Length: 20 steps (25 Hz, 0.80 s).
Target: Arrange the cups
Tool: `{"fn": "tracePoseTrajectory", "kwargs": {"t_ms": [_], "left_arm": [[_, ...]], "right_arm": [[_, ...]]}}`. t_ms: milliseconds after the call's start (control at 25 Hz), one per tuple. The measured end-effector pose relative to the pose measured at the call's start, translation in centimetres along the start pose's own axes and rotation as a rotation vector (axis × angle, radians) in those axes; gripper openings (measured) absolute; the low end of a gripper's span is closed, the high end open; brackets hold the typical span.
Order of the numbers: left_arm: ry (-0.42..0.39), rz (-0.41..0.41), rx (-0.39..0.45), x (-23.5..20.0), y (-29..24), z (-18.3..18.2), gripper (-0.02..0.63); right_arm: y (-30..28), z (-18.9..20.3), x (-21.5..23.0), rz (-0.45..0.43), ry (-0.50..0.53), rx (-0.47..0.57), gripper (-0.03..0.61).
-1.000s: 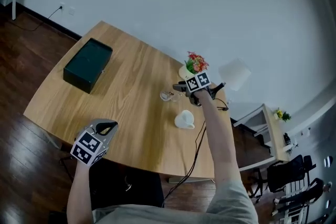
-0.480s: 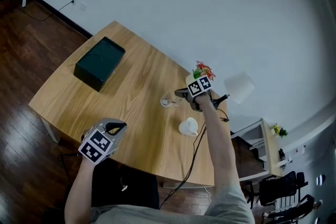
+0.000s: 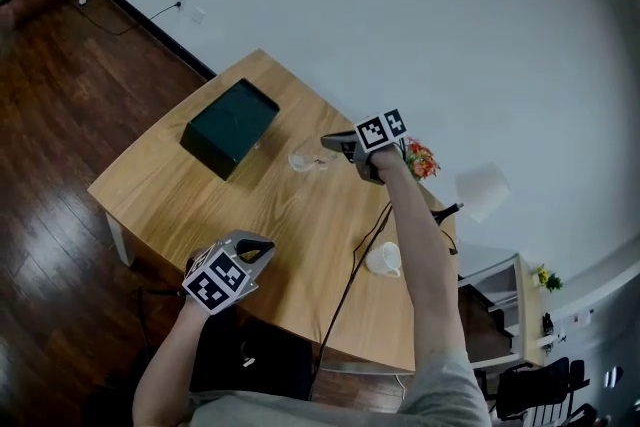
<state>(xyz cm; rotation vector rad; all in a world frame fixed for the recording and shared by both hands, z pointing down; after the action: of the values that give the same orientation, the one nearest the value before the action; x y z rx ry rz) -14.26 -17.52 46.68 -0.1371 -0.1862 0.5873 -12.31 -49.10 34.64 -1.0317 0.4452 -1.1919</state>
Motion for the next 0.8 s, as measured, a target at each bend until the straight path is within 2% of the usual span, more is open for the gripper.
{"fn": "tracePoseTrajectory", "kwargs": {"t_ms": [160,400,800], "left_arm": [[0.000,0.000,-0.003,-0.1,0.0,-0.1,0.009],[0.009,-0.003,-0.001,-0.1,-0.1,0.2,0.009],[0.019,-0.002,0.000,0.1,0.1,0.0,0.009]], "right_arm": [[-1.7,-5.7,-2.9,0.003,0.053,0.020,0.029],[-5.9,-12.0,-5.2,0.042,0.069,0.041,0.029],[-10.6,-16.2,-5.8,0.069,0.029,0.035,0.029]]}}
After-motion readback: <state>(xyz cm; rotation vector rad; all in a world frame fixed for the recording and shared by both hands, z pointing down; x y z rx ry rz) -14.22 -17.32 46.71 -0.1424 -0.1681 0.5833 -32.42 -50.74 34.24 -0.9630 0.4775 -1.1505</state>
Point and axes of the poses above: the fingertips, and each gripper's own axes: y backward along the fingers, x to its right, z out of its underside, the point moved 7 cm from there along y, backward along the fingers, and after that the axes turned 12 degrees about -y, right-handed, at the moved point
